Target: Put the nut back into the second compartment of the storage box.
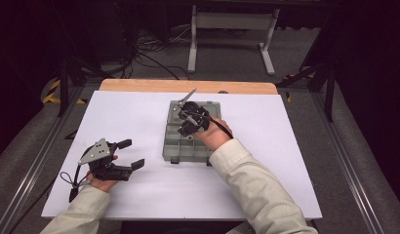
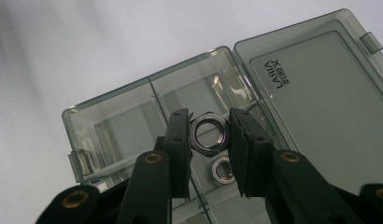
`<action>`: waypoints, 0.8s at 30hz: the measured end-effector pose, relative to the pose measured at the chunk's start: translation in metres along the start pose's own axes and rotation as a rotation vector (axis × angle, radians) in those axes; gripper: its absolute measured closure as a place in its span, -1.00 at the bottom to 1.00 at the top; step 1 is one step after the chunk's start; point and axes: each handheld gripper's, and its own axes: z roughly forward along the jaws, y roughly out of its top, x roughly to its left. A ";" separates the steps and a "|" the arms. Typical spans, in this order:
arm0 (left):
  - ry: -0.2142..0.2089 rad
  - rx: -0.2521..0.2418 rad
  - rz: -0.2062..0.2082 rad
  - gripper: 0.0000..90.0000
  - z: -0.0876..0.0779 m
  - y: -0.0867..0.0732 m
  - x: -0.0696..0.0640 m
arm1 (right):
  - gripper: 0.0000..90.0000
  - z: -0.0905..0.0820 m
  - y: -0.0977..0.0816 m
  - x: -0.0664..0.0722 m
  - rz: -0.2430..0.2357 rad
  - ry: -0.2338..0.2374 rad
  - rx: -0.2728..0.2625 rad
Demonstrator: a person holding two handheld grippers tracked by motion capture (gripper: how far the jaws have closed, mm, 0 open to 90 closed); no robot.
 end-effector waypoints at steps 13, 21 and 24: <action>0.001 0.001 -0.002 -0.76 0.000 0.000 0.000 | 0.55 0.011 -0.009 -0.008 0.033 -0.001 0.032; 0.000 0.000 -0.001 -0.76 0.000 0.000 0.000 | 0.55 0.016 -0.011 -0.010 0.040 0.003 0.041; 0.000 0.000 -0.002 -0.76 0.000 0.000 0.000 | 0.55 0.019 -0.011 -0.010 0.041 0.006 0.044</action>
